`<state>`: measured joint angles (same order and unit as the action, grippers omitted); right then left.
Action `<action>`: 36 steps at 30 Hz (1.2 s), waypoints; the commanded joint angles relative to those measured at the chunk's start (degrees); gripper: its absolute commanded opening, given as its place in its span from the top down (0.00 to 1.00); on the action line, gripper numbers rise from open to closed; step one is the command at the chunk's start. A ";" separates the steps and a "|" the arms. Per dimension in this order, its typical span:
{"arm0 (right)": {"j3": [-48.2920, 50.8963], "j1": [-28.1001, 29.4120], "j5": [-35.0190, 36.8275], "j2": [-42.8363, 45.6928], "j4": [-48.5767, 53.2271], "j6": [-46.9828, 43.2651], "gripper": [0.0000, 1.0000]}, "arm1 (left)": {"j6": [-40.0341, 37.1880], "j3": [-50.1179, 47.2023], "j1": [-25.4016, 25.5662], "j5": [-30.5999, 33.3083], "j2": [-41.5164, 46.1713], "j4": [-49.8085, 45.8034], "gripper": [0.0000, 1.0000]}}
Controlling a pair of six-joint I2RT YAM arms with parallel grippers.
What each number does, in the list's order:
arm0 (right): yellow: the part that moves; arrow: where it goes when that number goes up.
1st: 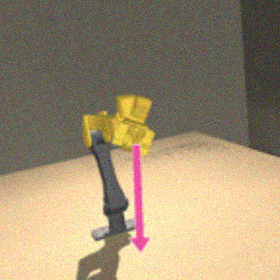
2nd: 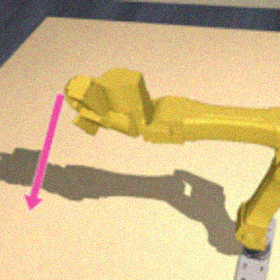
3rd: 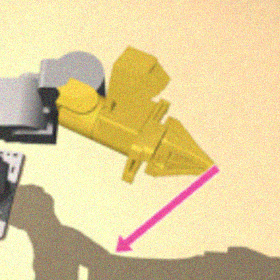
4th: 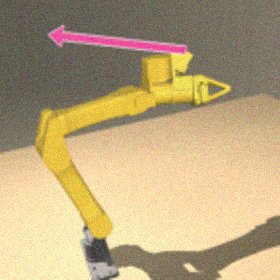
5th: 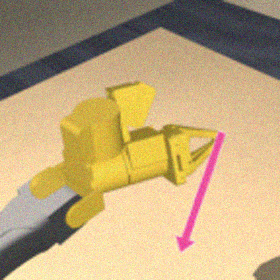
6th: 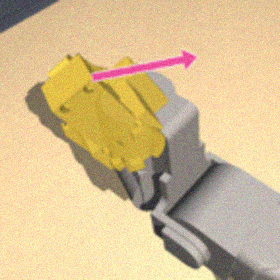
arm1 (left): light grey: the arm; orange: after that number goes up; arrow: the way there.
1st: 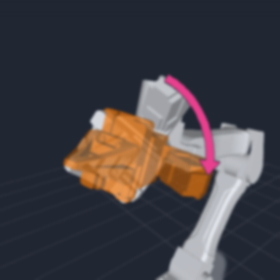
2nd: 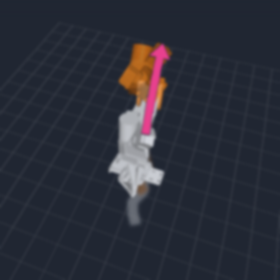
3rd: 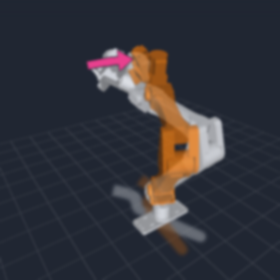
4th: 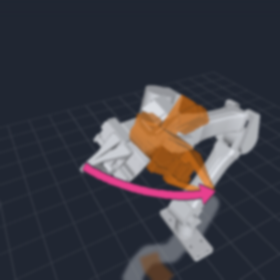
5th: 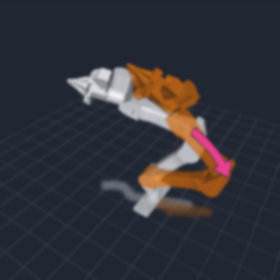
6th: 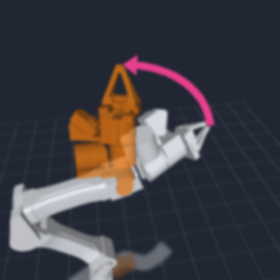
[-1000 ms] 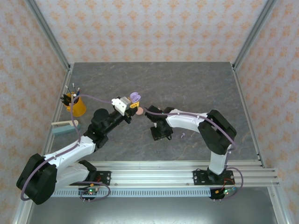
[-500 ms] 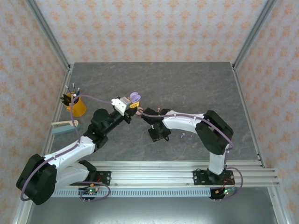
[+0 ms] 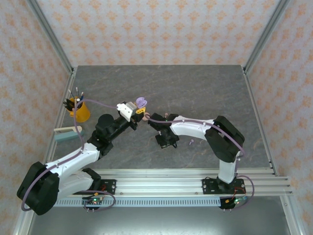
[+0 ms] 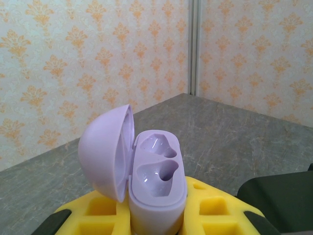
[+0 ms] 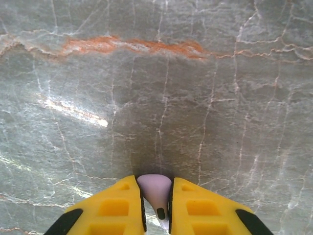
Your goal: Insert wireless bluetooth earbuds into charging case
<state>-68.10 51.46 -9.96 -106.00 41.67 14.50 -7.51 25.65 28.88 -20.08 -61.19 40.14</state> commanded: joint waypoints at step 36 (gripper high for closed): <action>7.67 -1.80 4.66 5.80 -4.99 2.47 0.88 | -0.67 0.36 0.13 0.43 2.63 -2.25 1.00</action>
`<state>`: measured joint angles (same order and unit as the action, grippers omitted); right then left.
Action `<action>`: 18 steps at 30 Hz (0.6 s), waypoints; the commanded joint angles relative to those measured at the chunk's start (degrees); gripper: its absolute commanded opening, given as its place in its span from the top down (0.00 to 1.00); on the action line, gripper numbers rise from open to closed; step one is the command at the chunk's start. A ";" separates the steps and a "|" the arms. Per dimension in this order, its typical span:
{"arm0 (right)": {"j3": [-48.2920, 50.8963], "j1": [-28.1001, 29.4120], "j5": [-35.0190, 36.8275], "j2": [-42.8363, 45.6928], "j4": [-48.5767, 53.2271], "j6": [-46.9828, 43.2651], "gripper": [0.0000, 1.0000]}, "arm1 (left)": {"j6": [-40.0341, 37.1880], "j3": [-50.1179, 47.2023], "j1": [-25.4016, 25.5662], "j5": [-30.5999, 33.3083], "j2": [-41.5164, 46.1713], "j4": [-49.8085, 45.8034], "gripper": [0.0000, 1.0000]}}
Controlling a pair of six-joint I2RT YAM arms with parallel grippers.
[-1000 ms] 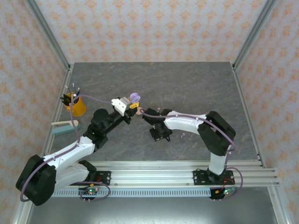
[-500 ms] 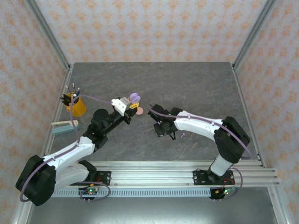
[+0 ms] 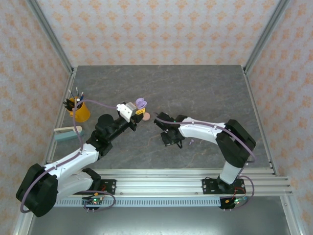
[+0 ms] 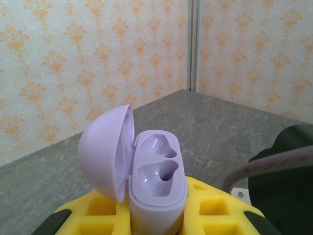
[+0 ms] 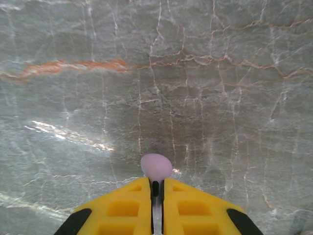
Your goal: Insert wireless bluetooth earbuds into charging case
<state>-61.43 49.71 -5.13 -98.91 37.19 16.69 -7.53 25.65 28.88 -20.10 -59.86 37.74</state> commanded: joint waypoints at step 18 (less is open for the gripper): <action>-1.67 -0.45 0.02 -3.00 -0.40 4.77 0.66 | -0.92 0.63 0.14 0.49 1.54 -0.06 1.00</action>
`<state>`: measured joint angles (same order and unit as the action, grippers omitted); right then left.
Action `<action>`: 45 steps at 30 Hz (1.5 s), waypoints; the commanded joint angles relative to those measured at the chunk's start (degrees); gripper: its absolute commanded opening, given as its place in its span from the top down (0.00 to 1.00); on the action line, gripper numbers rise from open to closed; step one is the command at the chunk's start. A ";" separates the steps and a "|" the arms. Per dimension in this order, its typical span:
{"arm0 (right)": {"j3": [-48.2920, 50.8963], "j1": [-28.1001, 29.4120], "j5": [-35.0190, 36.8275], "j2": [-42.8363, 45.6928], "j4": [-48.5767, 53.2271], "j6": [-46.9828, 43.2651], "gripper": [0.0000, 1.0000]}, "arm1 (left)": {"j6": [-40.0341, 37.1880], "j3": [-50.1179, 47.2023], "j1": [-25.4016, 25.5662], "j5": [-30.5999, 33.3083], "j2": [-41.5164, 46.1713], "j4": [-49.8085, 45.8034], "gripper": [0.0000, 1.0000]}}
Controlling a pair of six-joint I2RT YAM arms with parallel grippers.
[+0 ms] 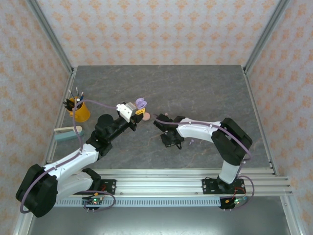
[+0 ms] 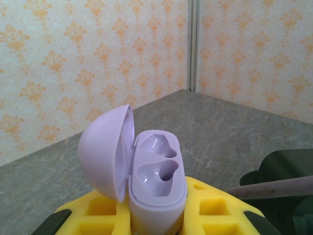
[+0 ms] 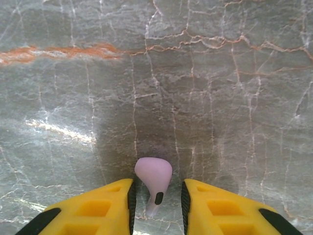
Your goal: Insert wireless bluetooth earbuds into charging case
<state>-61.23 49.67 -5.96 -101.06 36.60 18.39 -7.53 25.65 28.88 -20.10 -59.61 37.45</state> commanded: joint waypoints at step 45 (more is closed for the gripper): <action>-1.55 -0.45 4.81 -1.49 2.73 13.20 0.71 | -0.91 0.28 0.20 0.58 1.71 0.26 1.00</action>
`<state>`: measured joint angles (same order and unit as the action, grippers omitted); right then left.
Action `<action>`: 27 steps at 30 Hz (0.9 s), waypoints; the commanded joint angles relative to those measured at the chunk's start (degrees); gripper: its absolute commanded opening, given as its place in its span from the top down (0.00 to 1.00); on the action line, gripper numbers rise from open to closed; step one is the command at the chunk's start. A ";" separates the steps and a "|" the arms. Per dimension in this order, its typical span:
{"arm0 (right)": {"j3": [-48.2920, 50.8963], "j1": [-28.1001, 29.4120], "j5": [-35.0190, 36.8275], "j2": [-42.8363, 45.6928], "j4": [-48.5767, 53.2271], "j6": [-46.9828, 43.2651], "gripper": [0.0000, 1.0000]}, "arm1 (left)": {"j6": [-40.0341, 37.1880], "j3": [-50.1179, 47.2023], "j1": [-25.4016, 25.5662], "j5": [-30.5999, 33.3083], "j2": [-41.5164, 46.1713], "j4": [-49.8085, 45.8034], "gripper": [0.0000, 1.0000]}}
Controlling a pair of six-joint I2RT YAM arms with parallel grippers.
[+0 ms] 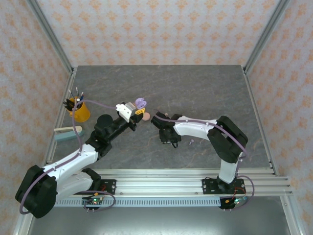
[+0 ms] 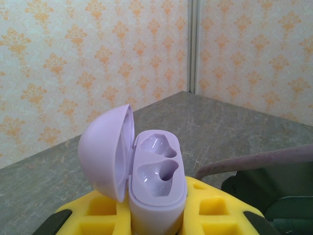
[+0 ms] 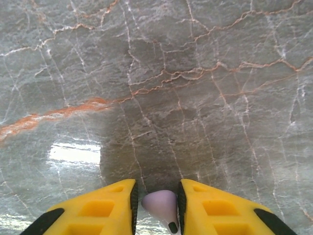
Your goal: Insert wireless bluetooth earbuds into charging case
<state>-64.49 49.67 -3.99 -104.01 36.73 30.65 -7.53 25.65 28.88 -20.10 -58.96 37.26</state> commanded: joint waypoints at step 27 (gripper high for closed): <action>4.19 -0.90 -0.05 2.66 1.06 0.37 0.74 | -1.07 0.81 0.12 0.67 0.80 0.23 1.00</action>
<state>-62.02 49.17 -4.47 -102.26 35.22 30.89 -7.53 25.65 28.88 -20.10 -58.96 36.67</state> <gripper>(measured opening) 0.264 0.196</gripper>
